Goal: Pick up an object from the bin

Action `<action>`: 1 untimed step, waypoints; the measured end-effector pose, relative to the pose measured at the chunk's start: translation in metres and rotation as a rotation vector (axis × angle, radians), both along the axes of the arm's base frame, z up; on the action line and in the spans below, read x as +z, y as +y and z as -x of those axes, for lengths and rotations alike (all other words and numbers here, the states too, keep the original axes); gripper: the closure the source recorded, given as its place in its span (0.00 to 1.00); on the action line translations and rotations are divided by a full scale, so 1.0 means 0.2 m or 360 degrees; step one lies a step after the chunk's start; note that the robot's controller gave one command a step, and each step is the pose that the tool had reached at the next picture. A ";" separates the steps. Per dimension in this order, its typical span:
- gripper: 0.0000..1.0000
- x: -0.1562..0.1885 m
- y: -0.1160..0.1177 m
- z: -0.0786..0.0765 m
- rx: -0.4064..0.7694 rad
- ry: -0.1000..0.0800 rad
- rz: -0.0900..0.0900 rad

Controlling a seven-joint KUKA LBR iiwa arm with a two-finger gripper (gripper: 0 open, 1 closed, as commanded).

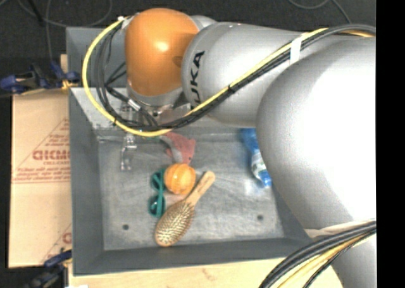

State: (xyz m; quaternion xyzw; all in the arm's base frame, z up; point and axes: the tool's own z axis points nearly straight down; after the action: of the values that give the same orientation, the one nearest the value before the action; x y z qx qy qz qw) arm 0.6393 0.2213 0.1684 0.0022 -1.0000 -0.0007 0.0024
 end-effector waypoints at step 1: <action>1.00 0.03 -0.01 -0.01 -0.0008 -0.0012 -0.0003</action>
Offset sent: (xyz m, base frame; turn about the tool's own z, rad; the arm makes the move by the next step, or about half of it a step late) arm 0.0000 0.0000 0.0000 0.0000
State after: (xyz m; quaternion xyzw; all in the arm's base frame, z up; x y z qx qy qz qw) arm 0.6412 0.2201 0.1741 -0.0005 -1.0000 -0.0017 -0.0015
